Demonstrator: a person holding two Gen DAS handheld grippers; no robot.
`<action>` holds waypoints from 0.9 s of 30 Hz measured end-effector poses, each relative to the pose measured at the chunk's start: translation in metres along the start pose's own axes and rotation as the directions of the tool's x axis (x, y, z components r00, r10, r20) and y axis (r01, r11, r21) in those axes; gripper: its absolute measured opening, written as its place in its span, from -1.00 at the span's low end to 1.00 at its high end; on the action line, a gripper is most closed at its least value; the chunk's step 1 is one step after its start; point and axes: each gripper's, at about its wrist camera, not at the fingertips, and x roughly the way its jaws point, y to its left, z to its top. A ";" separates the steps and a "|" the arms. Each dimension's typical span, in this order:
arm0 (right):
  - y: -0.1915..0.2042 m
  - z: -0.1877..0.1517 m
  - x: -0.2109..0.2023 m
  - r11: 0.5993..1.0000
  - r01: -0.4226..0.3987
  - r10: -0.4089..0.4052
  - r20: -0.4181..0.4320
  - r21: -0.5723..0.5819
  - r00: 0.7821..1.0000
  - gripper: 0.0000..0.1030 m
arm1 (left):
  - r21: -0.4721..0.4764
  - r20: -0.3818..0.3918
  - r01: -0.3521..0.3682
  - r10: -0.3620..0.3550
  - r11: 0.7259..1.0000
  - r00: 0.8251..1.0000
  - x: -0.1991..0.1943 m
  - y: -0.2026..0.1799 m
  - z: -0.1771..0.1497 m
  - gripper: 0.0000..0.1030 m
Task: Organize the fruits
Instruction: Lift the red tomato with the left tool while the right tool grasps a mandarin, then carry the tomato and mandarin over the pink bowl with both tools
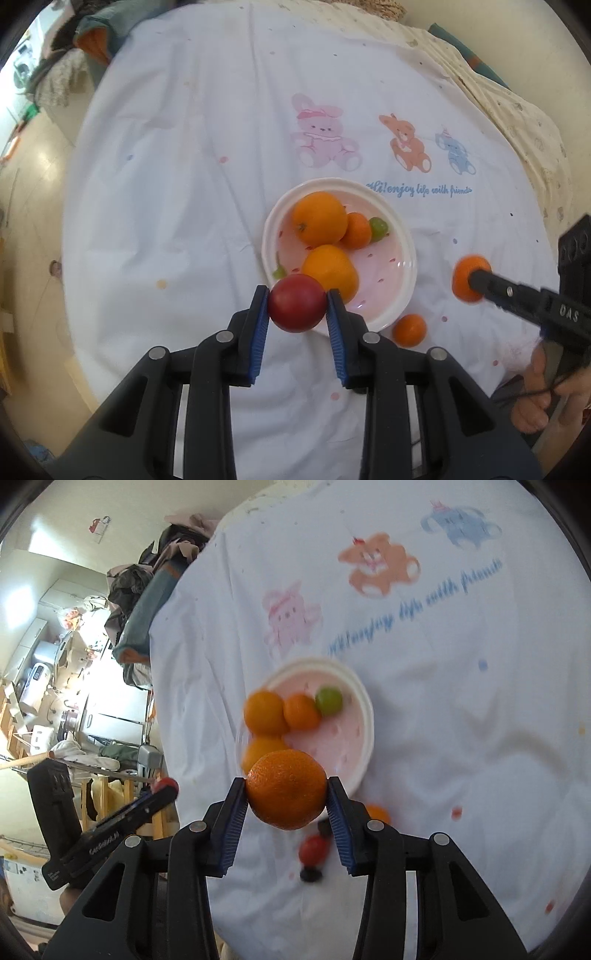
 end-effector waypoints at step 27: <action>-0.005 0.086 0.122 0.995 0.085 -0.089 -0.100 -0.047 0.991 -0.11 | -0.009 -0.139 -0.029 0.027 1.000 0.990 0.101 0.007 0.033 -0.47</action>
